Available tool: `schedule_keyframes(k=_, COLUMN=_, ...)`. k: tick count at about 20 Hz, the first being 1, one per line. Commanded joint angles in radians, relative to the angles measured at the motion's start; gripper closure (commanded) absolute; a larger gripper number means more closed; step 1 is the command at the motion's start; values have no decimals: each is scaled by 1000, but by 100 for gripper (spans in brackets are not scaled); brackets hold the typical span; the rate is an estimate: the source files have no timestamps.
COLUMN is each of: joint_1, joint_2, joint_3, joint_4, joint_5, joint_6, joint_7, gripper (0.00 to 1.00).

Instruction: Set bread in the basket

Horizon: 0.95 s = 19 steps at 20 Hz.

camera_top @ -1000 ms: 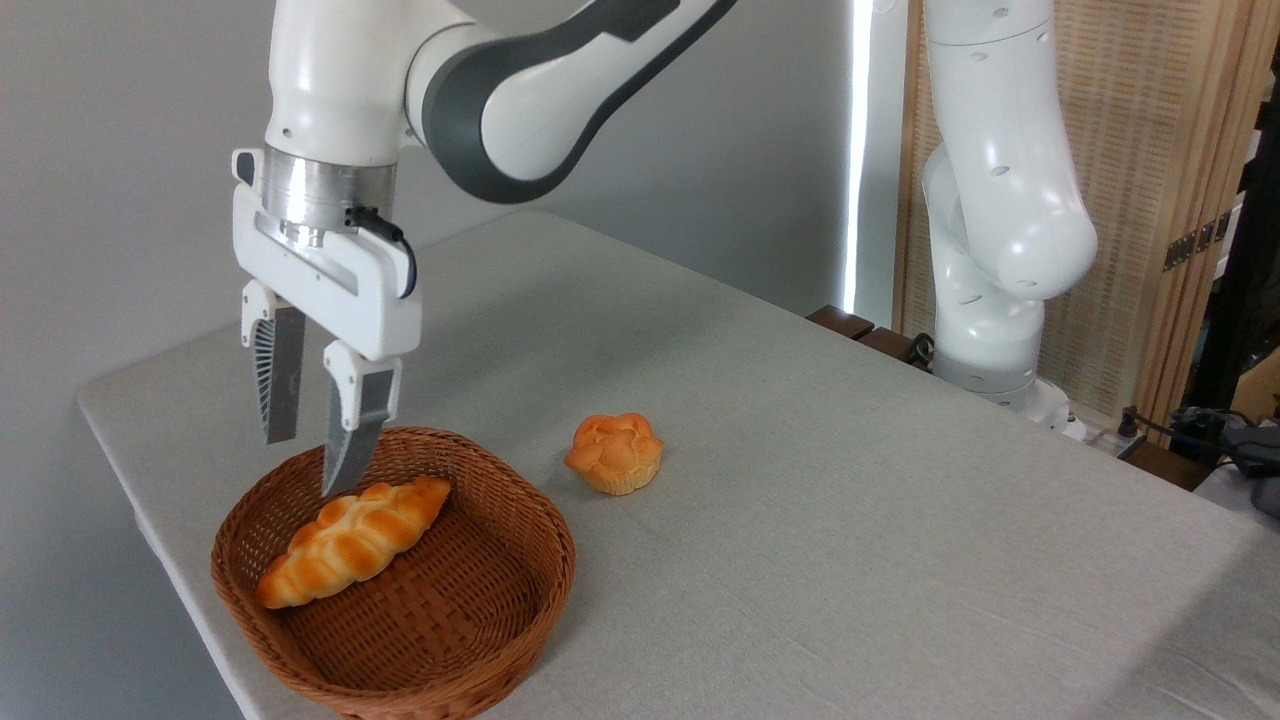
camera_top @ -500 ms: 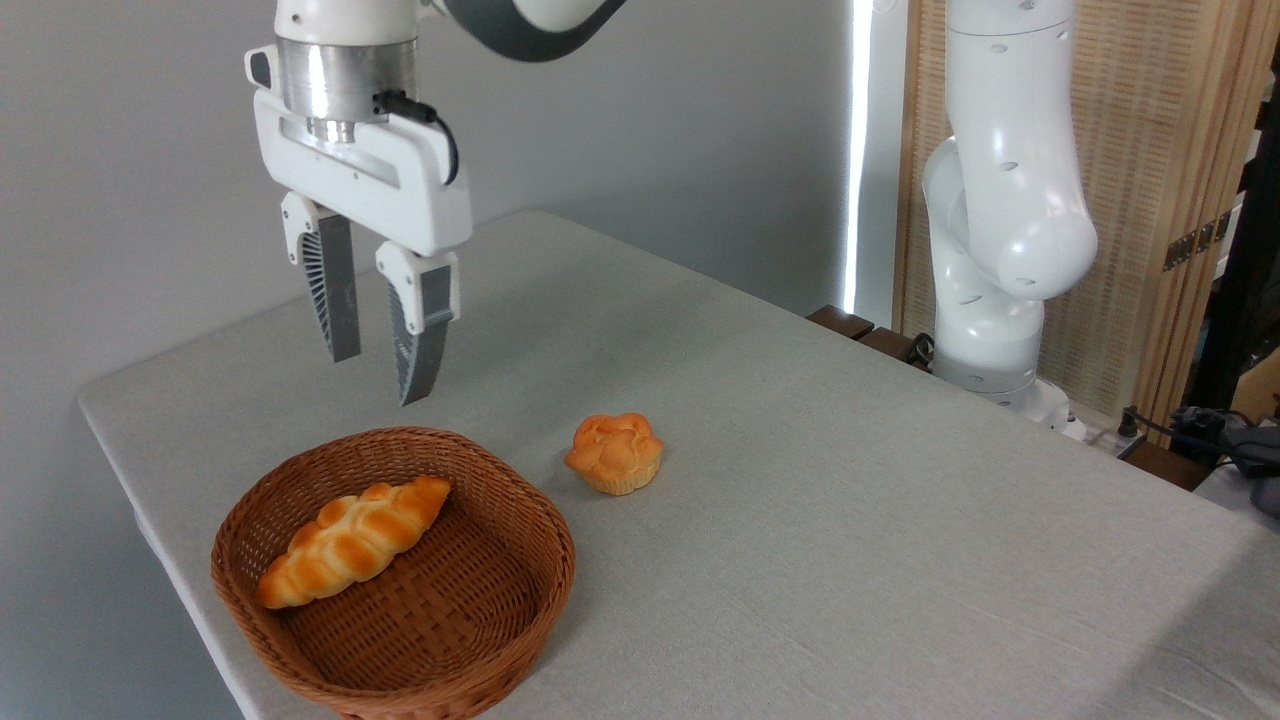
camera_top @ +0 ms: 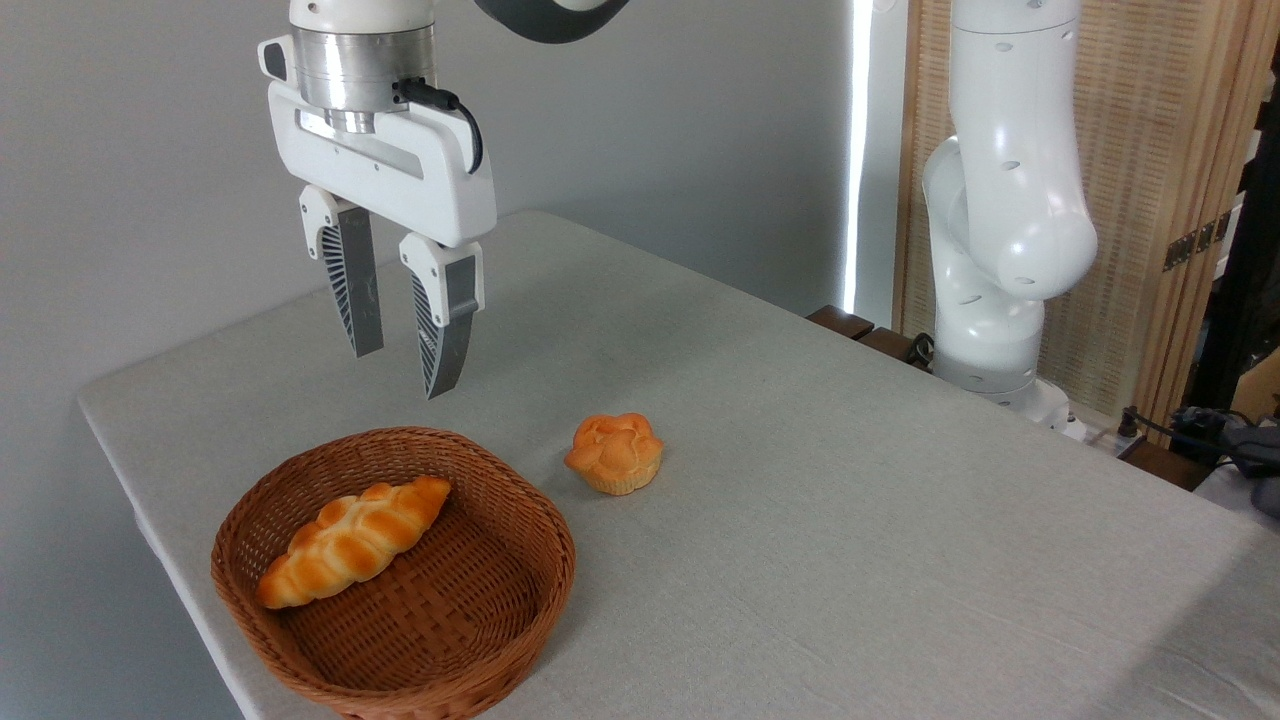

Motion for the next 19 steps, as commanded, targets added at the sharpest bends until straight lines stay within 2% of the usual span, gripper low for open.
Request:
schedule_keyframes(k=1, joint_1=-1, joint_2=-8, joint_3=6, joint_4=2, joint_5=-4, joint_6=-21, joint_7=16, gripper=0)
schedule_keyframes(k=2, joint_1=20, joint_2=-7, joint_3=3, joint_4=2, joint_5=-6, joint_6=-21, joint_7=16, gripper=0)
schedule_keyframes(k=3, joint_1=61, joint_2=-8, joint_3=-16, joint_4=4, joint_5=-6, joint_6=-21, joint_7=16, gripper=0)
schedule_keyframes(k=5, joint_1=127, joint_2=-8, joint_3=-93, joint_4=4, joint_5=-6, joint_6=-21, joint_7=17, gripper=0)
schedule_keyframes(k=6, joint_1=152, joint_2=-8, joint_3=-110, joint_4=4, joint_5=-7, joint_6=-21, joint_7=17, gripper=0)
schedule_keyframes(k=9, joint_1=190, joint_2=-10, joint_3=-142, joint_4=4, joint_5=-7, joint_6=-21, joint_7=22, gripper=0)
schedule_keyframes(k=13, joint_1=340, joint_2=-11, joint_3=-294, joint_4=4, joint_5=-7, joint_6=-21, joint_7=22, gripper=0)
schedule_keyframes(k=19, joint_1=486, joint_2=-13, joint_3=-438, joint_4=4, joint_5=-7, joint_6=-21, joint_7=22, gripper=0)
